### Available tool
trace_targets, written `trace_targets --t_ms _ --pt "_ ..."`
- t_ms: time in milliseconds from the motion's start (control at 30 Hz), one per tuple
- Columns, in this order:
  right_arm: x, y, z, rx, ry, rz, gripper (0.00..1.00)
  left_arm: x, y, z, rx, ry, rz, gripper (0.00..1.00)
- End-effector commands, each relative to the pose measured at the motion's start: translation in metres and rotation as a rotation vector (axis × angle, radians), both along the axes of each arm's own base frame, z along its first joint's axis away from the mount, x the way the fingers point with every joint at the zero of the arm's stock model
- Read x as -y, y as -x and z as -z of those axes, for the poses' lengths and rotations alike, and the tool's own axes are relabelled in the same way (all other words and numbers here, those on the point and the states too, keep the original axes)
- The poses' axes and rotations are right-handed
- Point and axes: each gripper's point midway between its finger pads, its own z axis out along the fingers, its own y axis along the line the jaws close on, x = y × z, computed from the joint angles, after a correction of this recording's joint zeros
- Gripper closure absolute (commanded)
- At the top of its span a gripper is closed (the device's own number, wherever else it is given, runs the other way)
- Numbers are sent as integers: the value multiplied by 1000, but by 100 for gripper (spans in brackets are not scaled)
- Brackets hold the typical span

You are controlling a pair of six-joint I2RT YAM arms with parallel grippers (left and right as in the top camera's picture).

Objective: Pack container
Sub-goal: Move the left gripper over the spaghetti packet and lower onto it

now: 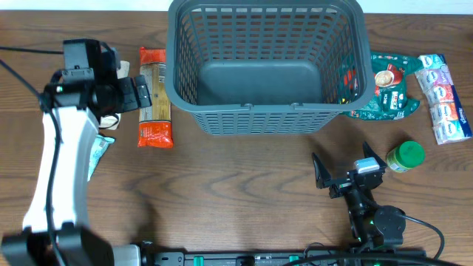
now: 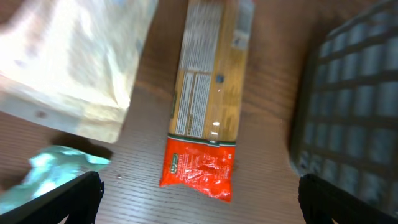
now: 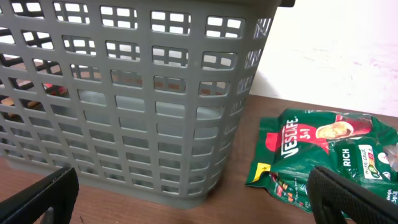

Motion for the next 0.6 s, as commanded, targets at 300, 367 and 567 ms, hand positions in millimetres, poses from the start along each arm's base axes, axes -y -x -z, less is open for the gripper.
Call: trace_targets --t_ms 300,367,567 --pt "-2 0 1 -2 -9 -8 1 13 -28 87 -149 113 120 1" --pt "-2 0 1 -1 -9 -8 1 15 -32 94 -149 105 144 1" --pt "-2 0 1 -1 -9 -8 1 26 -42 108 -135 85 212 1"
